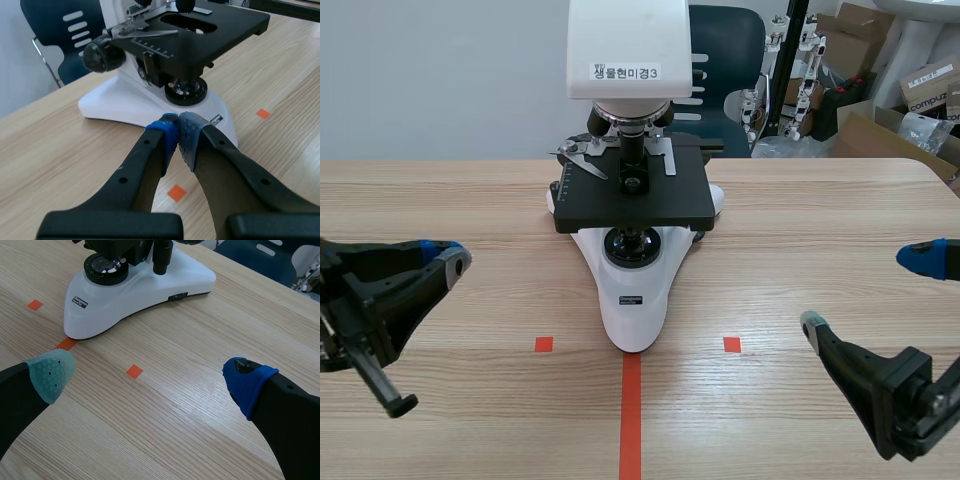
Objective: Point at the objective lens
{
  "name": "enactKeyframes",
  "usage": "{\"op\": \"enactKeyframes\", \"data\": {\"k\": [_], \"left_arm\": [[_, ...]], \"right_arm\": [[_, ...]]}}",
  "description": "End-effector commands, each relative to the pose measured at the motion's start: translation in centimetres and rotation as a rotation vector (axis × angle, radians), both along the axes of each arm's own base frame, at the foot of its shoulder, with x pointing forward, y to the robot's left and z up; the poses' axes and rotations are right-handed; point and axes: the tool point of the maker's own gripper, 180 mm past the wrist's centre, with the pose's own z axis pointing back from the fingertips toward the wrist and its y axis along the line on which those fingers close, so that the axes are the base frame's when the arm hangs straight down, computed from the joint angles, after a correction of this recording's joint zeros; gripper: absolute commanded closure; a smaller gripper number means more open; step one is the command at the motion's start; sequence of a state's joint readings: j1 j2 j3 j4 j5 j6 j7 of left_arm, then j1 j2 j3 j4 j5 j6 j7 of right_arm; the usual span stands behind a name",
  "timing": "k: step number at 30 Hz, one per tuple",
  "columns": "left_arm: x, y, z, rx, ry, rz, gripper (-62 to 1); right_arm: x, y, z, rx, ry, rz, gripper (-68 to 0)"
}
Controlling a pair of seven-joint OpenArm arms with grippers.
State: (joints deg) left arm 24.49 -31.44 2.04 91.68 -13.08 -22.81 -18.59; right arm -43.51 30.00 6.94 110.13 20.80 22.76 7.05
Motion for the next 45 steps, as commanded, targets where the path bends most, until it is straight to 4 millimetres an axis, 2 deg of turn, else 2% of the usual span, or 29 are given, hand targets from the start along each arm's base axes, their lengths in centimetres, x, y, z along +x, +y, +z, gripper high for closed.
{"op": "enactKeyframes", "data": {"k": [1, 7, 12, 20, 30, 35, 45], "left_arm": [[0.6, -1.0, 1.5, -0.034, -0.042, -0.026, -4.0], [2.2, -3.7, 2.8, -0.041, -0.079, -0.102, -4.0], [3.1, -5.7, 3.1, -0.032, -0.072, -0.135, -4.0], [4.6, -7.8, 4.1, -0.062, -0.050, -0.147, -4.0], [5.0, -9.1, 5.3, -0.129, -0.065, -0.146, -4.0], [4.5, -9.8, 6.4, -0.249, -0.086, -0.159, -4.0], [3.9, -9.5, 4.1, -0.352, -0.054, -0.147, -4.0]], "right_arm": [[0.5, 0.1, 1.0, 0.011, -0.036, 0.003, -66.5], [0.5, 0.1, 1.0, 0.011, -0.037, 0.003, -66.5], [0.5, 0.1, 1.0, 0.011, -0.036, 0.003, -66.5], [0.5, 0.1, 1.0, 0.011, -0.037, 0.003, -66.5], [0.5, 0.1, 1.0, 0.011, -0.037, 0.003, -66.5], [0.5, 0.1, 1.0, 0.011, -0.036, 0.003, -66.5], [0.5, 0.1, 1.0, 0.011, -0.036, 0.003, -66.5]]}}
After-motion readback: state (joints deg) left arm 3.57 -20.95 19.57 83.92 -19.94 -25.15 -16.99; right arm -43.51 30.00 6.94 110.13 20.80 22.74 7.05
